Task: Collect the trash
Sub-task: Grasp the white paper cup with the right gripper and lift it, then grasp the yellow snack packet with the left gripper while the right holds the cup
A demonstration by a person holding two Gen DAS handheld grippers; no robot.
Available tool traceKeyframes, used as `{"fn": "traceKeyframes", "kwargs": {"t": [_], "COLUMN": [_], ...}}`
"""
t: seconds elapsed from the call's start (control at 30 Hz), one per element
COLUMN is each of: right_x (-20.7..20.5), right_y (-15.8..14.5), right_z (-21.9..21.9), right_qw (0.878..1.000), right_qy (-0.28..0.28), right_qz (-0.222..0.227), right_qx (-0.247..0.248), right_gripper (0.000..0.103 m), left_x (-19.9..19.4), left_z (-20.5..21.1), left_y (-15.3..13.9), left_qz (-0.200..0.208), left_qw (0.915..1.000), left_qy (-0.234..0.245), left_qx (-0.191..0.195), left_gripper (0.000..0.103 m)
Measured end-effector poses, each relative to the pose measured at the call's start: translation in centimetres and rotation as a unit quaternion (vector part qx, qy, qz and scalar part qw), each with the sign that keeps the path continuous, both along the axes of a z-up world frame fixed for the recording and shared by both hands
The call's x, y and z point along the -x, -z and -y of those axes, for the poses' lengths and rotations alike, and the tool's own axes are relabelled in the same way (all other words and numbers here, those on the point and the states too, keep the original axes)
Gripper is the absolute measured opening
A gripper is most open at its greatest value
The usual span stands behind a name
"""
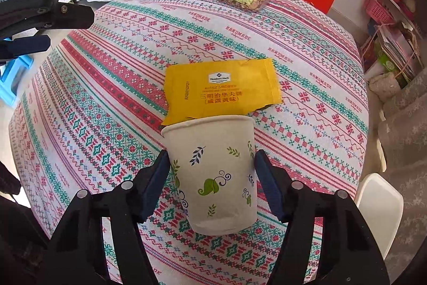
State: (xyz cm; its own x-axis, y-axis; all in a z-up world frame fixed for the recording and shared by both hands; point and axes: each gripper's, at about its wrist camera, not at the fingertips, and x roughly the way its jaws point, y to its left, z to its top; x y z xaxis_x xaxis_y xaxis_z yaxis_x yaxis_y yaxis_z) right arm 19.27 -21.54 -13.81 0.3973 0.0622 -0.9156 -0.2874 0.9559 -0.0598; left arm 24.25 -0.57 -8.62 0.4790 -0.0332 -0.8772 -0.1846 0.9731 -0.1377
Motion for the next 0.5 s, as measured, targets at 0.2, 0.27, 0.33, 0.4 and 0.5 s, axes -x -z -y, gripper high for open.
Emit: {"fn": "traceKeyframes", "kwargs": {"t": [0.2,0.27,0.33,0.4,0.5], "right_x": [0.0,0.3,0.7,1.2,1.7], "right_y": [-2.7,-3.6,-4.4,-4.9,-5.3], "right_z": [4.1,6.0,7.7,9.1,10.7], "right_qw": [0.998,0.995,0.993,0.991,0.989], "right_qy": [0.066,0.089,0.109,0.122,0.138], "right_qz": [0.015,0.024,0.031,0.035,0.04], "right_qx": [-0.016,-0.025,-0.035,-0.04,-0.044], "right_gripper": [0.06,0.06,0.06,0.061,0.061], "left_x": [-2.5,-3.5,-4.4,-5.1,-5.6], "left_z": [2.6,4.5,7.2,10.0,13.9], "left_y": [0.3,0.8,1.9,2.9,4.4], "left_qz": [-0.01,-0.022,-0.045,-0.06,-0.071], "left_qw": [0.9995,0.9972,0.9904,0.9797,0.9584], "left_qy": [0.032,0.071,0.129,0.187,0.267], "left_qx": [0.002,-0.005,-0.019,-0.041,-0.073], "left_gripper": [0.083,0.083,0.083,0.083,0.083]}}
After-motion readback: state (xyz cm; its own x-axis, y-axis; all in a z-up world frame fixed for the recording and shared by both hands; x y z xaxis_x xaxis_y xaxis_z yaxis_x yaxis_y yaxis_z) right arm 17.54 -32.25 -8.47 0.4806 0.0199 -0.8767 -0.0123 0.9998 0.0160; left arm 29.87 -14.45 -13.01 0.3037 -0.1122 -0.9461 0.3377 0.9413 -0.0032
